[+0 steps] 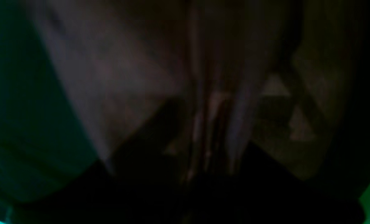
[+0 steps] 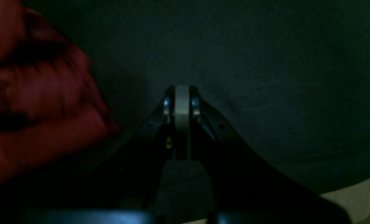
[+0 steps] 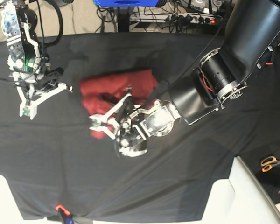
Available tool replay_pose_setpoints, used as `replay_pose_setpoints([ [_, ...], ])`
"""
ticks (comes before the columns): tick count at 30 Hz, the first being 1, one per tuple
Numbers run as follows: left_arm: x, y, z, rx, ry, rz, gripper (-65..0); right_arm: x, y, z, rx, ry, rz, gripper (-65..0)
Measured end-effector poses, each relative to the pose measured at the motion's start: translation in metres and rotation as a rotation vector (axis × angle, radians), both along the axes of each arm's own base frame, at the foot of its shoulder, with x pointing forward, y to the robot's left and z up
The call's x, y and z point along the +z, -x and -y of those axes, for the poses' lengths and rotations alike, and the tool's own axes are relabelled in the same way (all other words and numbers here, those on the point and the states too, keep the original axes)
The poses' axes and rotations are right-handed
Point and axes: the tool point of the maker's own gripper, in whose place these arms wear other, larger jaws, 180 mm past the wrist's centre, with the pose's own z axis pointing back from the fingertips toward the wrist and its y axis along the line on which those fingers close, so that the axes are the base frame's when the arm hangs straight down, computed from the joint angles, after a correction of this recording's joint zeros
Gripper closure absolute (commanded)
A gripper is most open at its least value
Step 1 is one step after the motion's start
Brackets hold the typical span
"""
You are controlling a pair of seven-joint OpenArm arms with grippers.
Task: Fold the T-shirt properly
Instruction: 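Fold the grasped shirt edge inward with the left gripper and tuck it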
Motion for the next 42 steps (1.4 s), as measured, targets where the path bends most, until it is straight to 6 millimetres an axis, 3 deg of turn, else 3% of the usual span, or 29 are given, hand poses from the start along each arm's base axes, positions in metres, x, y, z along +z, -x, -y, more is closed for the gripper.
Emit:
replay_pose_setpoints([
  [10, -0.002, 0.006, 0.009, -0.006, 0.035, -0.012, 0.0, -0.002, 0.003, 0.0, 0.0, 0.0, -0.007, 0.0],
  [18, 0.004, 0.013, 0.038, -0.037, 0.082, -0.017, 0.0, -0.004, 0.007, 0.0, 0.0, -0.001, -0.015, 0.0],
  [38, 0.002, 0.009, 0.026, -0.024, 0.061, -0.015, 0.0, -0.004, 0.006, -0.001, 0.002, -0.001, -0.015, 0.0],
  [42, 0.002, 0.008, 0.026, -0.023, 0.06, -0.013, -19.4, -0.003, 0.006, -0.001, 0.002, -0.001, -0.014, 0.0],
])
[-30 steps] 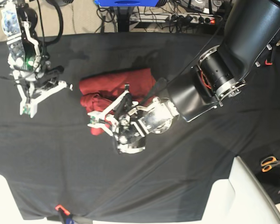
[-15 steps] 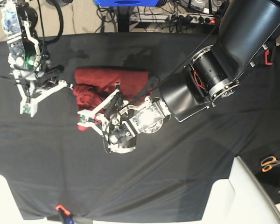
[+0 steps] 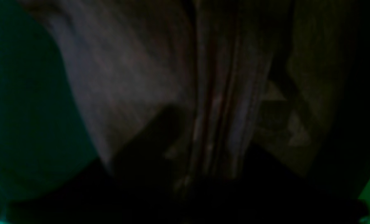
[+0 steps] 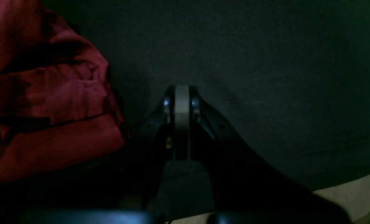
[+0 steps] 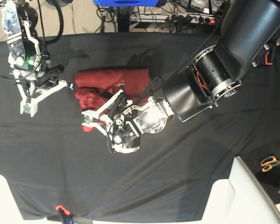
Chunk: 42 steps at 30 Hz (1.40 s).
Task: Fold the T-shirt properly
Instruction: 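Fold the grasped shirt edge inward with the left gripper and tuck it, then release the shirt with the left gripper and withdraw it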
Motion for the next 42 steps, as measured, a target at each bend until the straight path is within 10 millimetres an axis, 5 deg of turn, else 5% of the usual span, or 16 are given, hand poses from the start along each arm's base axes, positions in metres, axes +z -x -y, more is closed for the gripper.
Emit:
replay_pose_setpoints([
  [6, 0.0, -0.017, -0.013, -0.041, -0.084, 0.102, -48.5, 0.0, 0.0, 0.0, 0.0, 0.0, -0.001, 0.0],
  [9, -0.002, -0.02, -0.018, -0.052, -0.111, 0.127, -55.8, 0.0, 0.0, 0.0, 0.0, 0.0, 0.0, 0.0],
  [13, 0.0, -0.021, -0.018, -0.05, -0.108, 0.129, -55.6, 0.0, 0.0, 0.0, 0.0, 0.0, -0.001, 0.0],
  [21, 0.029, -0.059, -0.019, 0.061, -0.037, 0.174, -55.6, 0.0, 0.0, 0.0, 0.0, -0.001, -0.001, 0.0],
  [29, 0.029, -0.058, -0.012, 0.066, 0.004, 0.167, -55.6, 0.002, -0.001, -0.002, 0.003, -0.003, 0.005, 0.0],
  [34, 0.031, -0.058, -0.011, 0.114, 0.049, 0.143, -55.6, 0.014, -0.004, -0.036, 0.108, -0.032, 0.04, 0.0],
  [42, 0.07, -0.107, -0.033, 0.317, 0.175, 0.19, -55.5, 0.024, -0.013, -0.095, 0.336, -0.083, 0.071, -1.1],
])
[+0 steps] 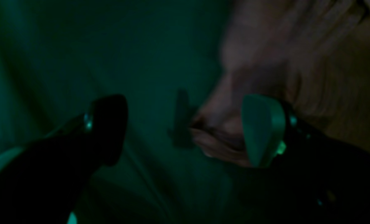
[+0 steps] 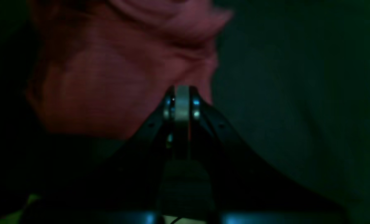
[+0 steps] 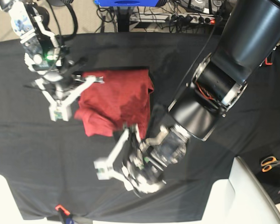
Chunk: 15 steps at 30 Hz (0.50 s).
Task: Fold the T-shirt properly
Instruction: 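Release the shirt with the left gripper and withdraw it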
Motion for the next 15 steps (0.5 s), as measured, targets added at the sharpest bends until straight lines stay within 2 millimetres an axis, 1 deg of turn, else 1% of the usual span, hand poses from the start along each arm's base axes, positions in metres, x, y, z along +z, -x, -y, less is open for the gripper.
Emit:
replay_pose_setpoints([
  [2, -0.003, -0.002, -0.014, 0.045, 0.012, -0.013, -55.5, 0.003, -0.004, -0.002, 0.016, 0.001, 0.012, -5.7],
  [3, -0.007, 0.0, -0.021, 0.07, 0.018, -0.025, -55.5, 0.005, -0.007, -0.001, 0.015, 0.004, 0.019, -9.0],
  [5, -0.02, 0.008, -0.038, 0.095, -0.008, -0.047, -55.5, 0.01, -0.014, -0.001, 0.014, 0.002, 0.039, -15.9],
  [6, -0.025, 0.014, -0.043, 0.1, -0.008, -0.052, -55.5, 0.012, -0.017, -0.002, 0.014, 0.0, 0.046, -17.9],
  [8, -0.03, 0.025, -0.045, 0.093, 0.003, -0.054, -55.5, 0.016, -0.023, -0.001, 0.013, 0.001, 0.063, -21.2],
  [9, -0.028, 0.029, -0.042, 0.084, 0.023, -0.049, -55.5, 0.019, -0.026, -0.001, 0.014, 0.002, 0.069, -21.8],
  [10, -0.024, 0.031, -0.041, 0.103, 0.059, -0.045, -55.3, 0.021, -0.031, -0.001, 0.016, 0.003, 0.076, -21.8],
  [11, -0.016, 0.028, -0.045, 0.134, 0.094, -0.03, -54.3, 0.025, -0.038, -0.001, 0.019, 0.007, 0.09, -21.8],
  [12, -0.007, 0.024, -0.055, 0.175, 0.112, -0.009, -51.2, 0.026, -0.044, -0.001, 0.027, 0.016, 0.088, -21.8],
  [13, 0.001, 0.019, -0.069, 0.23, 0.137, 0.013, -44.3, 0.023, -0.05, 0.003, 0.022, 0.029, 0.071, -21.8],
  [14, 0.007, 0.016, -0.089, 0.28, 0.143, 0.038, -36.7, 0.021, -0.057, 0.005, 0.018, 0.04, 0.06, -21.8],
  [15, 0.011, 0.017, -0.114, 0.34, 0.143, 0.058, -26.0, 0.018, -0.063, 0.009, 0.011, 0.05, 0.051, -21.8],
])
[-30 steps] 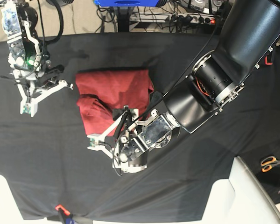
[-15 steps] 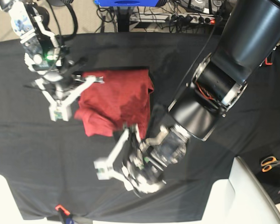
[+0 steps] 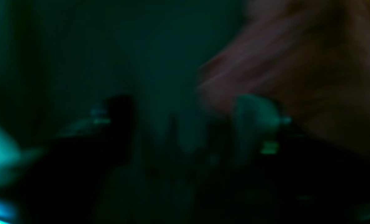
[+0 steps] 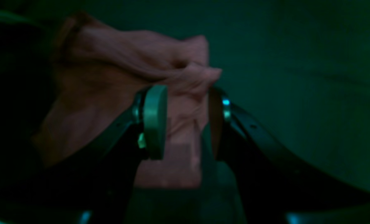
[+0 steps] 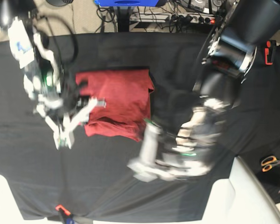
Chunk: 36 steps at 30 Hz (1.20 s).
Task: Fold the T-shirt properly
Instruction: 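Release the shirt with the left gripper and withdraw it, then grasp the shirt's hem corner with the right gripper and tuck it under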
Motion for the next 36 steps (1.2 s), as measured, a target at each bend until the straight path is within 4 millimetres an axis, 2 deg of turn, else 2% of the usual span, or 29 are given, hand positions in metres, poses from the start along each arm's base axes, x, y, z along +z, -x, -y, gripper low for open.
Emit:
replay_pose_setpoints([
  [2, -0.004, 0.015, -0.064, 0.132, -0.05, 0.002, -3.5, -0.003, -0.01, 0.004, 0.02, 0.028, -0.001, -21.8],
  [3, -0.011, 0.03, -0.09, 0.184, -0.082, -0.012, 0.0, -0.005, -0.013, 0.003, 0.053, 0.035, -0.007, -21.9],
  [5, -0.02, 0.061, -0.14, 0.271, -0.133, -0.045, 0.0, -0.01, -0.021, -0.006, 0.088, 0.03, -0.02, -21.9],
  [7, -0.017, 0.084, -0.168, 0.33, -0.138, -0.032, 0.0, -0.018, -0.029, -0.014, 0.089, 0.016, -0.042, -22.1],
  [11, -0.007, 0.131, -0.223, 0.444, -0.201, -0.021, 0.0, -0.039, -0.033, -0.004, 0.05, 0.046, -0.108, -22.1],
  [13, -0.008, 0.154, -0.238, 0.49, -0.228, -0.038, 0.0, -0.046, -0.033, -0.003, 0.044, 0.051, -0.131, -22.1],
  [16, -0.009, 0.175, -0.246, 0.528, -0.221, -0.051, 0.0, -0.045, -0.036, -0.01, 0.05, 0.034, -0.131, -22.1],
  [19, -0.013, 0.188, -0.252, 0.539, -0.232, -0.075, 0.0, -0.044, -0.037, -0.007, 0.049, 0.042, -0.13, -22.5],
  [22, -0.02, 0.198, -0.25, 0.533, -0.235, -0.102, 0.0, -0.049, -0.03, -0.001, -0.006, 0.045, -0.194, -30.6],
  [24, -0.021, 0.198, -0.247, 0.535, -0.227, -0.104, 0.0, -0.046, -0.034, 0.003, -0.039, 0.045, -0.187, -33.0],
  [29, -0.026, 0.196, -0.237, 0.536, -0.196, -0.105, 0.0, -0.041, -0.039, 0.003, -0.04, 0.046, -0.187, -32.0],
  [36, -0.028, 0.197, -0.232, 0.542, -0.181, -0.108, 0.0, -0.044, -0.042, -0.011, -0.039, 0.025, -0.227, -32.0],
])
